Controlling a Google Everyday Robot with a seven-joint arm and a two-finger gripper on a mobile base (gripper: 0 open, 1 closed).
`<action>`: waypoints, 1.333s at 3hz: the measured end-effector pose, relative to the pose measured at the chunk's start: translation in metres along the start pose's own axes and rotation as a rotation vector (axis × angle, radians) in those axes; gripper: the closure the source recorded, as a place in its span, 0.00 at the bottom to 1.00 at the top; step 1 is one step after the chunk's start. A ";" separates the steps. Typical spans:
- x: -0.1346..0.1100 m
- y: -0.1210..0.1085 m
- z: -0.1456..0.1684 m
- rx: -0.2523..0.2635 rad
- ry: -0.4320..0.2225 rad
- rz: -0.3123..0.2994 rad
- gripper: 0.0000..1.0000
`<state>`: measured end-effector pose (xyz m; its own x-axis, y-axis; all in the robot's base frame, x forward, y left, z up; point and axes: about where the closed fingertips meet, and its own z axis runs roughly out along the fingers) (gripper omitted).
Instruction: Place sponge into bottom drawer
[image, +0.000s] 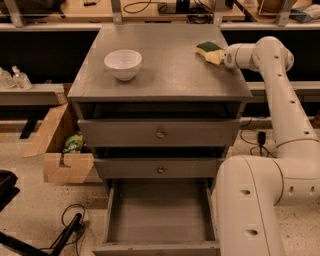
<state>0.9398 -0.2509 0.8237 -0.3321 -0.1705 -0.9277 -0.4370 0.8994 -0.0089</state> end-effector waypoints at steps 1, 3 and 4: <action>-0.001 0.001 -0.001 0.000 0.000 0.000 1.00; -0.002 0.003 0.000 -0.003 0.003 -0.006 1.00; -0.012 0.009 -0.014 -0.012 0.037 -0.056 1.00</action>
Offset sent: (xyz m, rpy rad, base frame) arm 0.0000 0.0000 0.0017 0.0000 0.0000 0.0000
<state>0.9285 -0.2466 0.8403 -0.3377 -0.2353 -0.9114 -0.4659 0.8831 -0.0554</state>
